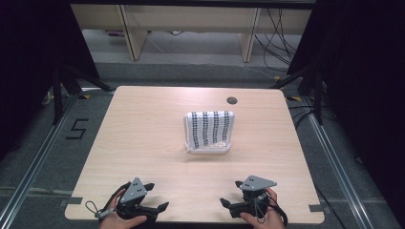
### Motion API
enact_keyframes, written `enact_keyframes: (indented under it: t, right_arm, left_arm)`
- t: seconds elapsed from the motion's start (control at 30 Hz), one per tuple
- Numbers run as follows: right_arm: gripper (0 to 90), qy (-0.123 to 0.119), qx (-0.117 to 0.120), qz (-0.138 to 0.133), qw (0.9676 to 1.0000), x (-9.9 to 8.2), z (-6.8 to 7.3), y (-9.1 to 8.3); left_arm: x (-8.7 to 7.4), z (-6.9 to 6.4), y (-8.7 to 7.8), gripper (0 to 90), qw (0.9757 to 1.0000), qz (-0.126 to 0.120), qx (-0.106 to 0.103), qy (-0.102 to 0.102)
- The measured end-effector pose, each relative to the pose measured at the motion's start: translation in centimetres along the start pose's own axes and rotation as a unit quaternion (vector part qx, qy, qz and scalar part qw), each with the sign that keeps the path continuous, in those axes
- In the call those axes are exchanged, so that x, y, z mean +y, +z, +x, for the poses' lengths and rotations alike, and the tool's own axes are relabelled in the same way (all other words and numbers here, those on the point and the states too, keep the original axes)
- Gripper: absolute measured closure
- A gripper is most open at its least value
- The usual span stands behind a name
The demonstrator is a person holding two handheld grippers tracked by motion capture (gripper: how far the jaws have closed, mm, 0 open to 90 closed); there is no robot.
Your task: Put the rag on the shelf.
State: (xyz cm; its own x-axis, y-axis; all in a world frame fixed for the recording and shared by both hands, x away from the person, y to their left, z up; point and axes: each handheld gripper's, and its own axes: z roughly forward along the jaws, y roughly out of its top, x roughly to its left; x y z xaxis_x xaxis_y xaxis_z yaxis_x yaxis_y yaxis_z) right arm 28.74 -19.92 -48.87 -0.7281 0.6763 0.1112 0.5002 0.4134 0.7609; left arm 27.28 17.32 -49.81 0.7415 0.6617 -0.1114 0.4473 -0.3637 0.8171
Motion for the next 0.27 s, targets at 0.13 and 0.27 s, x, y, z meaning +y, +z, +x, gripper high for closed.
enact_keyframes:
  t: [0.13,0.27]
  right_arm:
    - [18.3,0.002,0.002,0.0,1.0,0.04,-0.02,-0.04]
    - [18.3,-0.001,0.0,0.0,1.0,0.03,-0.13,-0.04]
  left_arm:
    - [-0.05,0.04,0.06,16.9,1.0,-0.001,0.003,-0.001]
    - [-0.17,0.28,0.21,16.9,1.0,-0.002,0.004,-0.003]
